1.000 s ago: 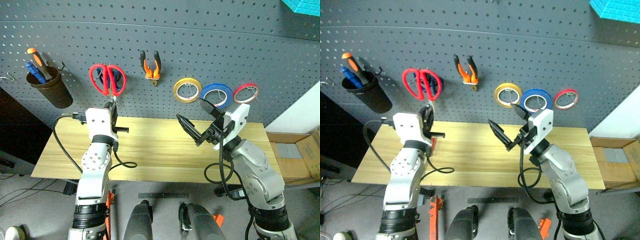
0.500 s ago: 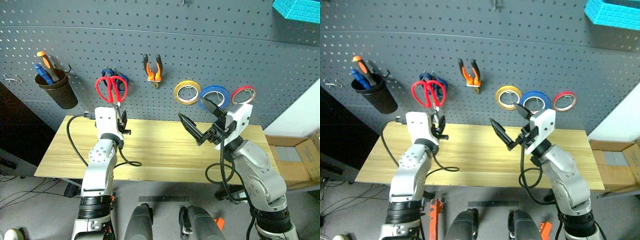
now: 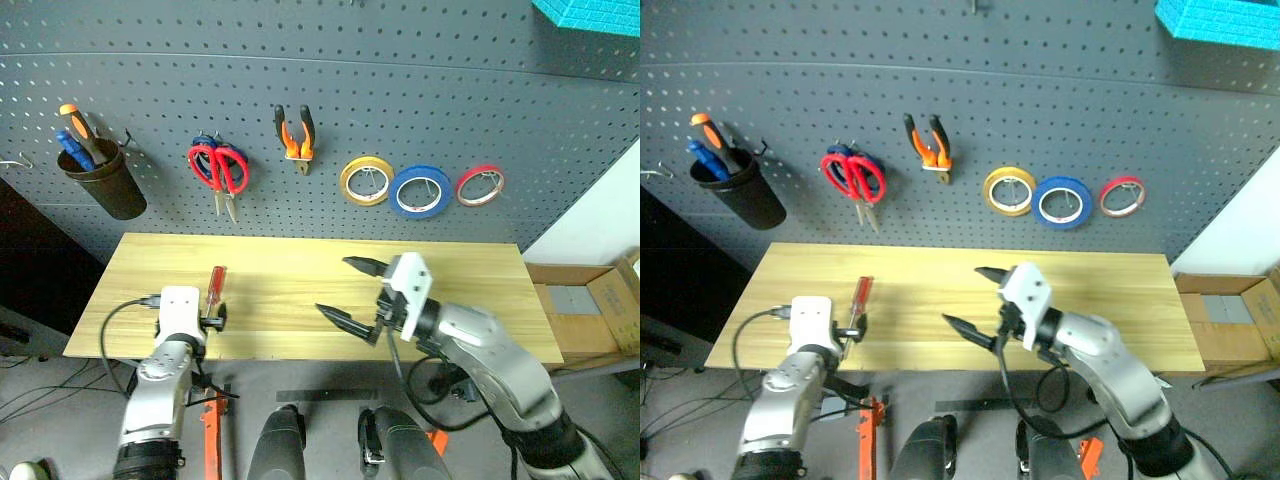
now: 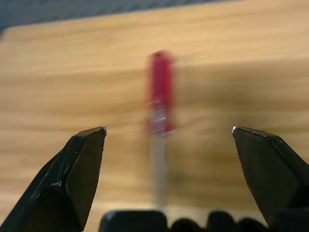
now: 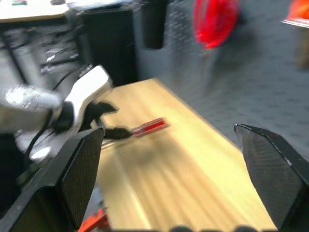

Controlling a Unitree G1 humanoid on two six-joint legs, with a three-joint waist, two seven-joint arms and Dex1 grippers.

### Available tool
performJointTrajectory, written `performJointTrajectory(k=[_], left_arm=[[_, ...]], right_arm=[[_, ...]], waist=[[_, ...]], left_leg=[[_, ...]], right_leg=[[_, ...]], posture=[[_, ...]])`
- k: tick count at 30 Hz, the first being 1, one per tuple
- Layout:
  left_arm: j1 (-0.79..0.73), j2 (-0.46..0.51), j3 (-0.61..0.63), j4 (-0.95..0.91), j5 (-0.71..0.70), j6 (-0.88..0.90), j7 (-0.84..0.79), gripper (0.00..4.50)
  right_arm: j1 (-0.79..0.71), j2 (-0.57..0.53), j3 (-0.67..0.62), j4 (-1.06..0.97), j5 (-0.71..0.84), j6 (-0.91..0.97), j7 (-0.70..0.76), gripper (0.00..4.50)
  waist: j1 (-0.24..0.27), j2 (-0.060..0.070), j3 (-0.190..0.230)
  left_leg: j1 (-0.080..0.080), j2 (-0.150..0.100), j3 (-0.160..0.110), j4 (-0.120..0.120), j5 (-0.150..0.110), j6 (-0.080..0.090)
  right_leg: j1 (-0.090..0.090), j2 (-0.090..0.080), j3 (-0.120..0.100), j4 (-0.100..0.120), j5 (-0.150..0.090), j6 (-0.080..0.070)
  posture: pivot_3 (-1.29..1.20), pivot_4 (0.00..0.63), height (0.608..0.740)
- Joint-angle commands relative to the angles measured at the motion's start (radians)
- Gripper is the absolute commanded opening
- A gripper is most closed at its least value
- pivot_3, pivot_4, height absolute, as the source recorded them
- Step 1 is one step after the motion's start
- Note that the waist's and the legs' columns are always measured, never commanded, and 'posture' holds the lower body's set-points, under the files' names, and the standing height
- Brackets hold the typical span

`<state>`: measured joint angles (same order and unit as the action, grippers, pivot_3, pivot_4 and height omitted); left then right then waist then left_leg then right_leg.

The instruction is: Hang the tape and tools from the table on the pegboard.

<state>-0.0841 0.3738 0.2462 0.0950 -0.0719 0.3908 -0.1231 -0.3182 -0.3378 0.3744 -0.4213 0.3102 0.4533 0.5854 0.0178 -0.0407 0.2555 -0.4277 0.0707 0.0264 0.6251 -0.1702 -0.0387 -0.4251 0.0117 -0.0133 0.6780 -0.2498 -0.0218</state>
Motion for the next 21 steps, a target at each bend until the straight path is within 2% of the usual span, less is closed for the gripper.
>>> performJointTrajectory(k=[1, 6, 9, 13, 18, 21], left_arm=[[-0.073, 0.055, 0.028, 0.06, -0.009, 0.016, -0.025, 4.48], [-0.216, 0.09, -0.026, 0.236, -0.02, 0.049, -0.13, 4.48], [-0.304, 0.077, -0.063, 0.338, -0.032, 0.03, -0.215, 4.48], [-0.411, 0.081, -0.088, 0.505, -0.021, -0.004, -0.264, 4.48], [-0.516, 0.091, -0.102, 0.705, 0.008, -0.046, -0.245, 4.48], [-0.534, 0.105, -0.113, 0.76, 0.033, -0.057, -0.214, 3.87]], right_arm=[[-0.11, 0.083, 0.039, 0.079, -0.003, 0.027, 0.016, 4.5], [-0.232, 0.16, 0.073, 0.181, -0.01, 0.068, 0.067, 4.5], [-0.266, 0.173, 0.095, 0.203, -0.029, 0.073, 0.084, 4.5], [-0.296, 0.198, 0.107, 0.211, -0.046, 0.078, 0.082, 4.5], [-0.296, 0.229, 0.095, 0.191, -0.05, 0.1, 0.063, 4.5], [-0.282, 0.223, 0.089, 0.172, -0.046, 0.114, 0.067, 4.5]], waist=[[0.006, 0.004, 0.009], [0.014, 0.007, 0.031], [0.016, 0.006, 0.038], [0.007, 0.0, 0.055], [0.001, 0.002, 0.073], [-0.001, 0.002, 0.075]], left_leg=[[0.0, 0.0, 0.0, 0.0, 0.0, -0.001], [-0.003, -0.001, 0.003, 0.0, 0.002, 0.003], [-0.006, -0.005, 0.004, -0.001, -0.002, 0.006], [-0.009, -0.007, 0.005, 0.0, -0.008, 0.008], [-0.009, -0.006, 0.006, -0.002, -0.009, 0.008], [-0.009, -0.006, 0.006, -0.002, -0.009, 0.008]], right_leg=[[-0.001, 0.0, 0.0, 0.0, 0.0, 0.0], [-0.001, -0.004, 0.0, 0.0, 0.0, 0.001], [-0.001, -0.008, -0.001, -0.002, -0.001, 0.011], [-0.003, -0.011, -0.001, -0.002, -0.005, 0.015], [-0.006, -0.01, 0.0, 0.0, -0.007, 0.015], [-0.006, -0.011, 0.0, 0.001, -0.007, 0.015]], posture=[[0.08, 0.319, 0.74], [0.09, 0.347, 0.74], [0.09, 0.361, 0.74], [0.07, 0.381, 0.74], [0.05, 0.399, 0.74], [0.04, 0.405, 0.74]])
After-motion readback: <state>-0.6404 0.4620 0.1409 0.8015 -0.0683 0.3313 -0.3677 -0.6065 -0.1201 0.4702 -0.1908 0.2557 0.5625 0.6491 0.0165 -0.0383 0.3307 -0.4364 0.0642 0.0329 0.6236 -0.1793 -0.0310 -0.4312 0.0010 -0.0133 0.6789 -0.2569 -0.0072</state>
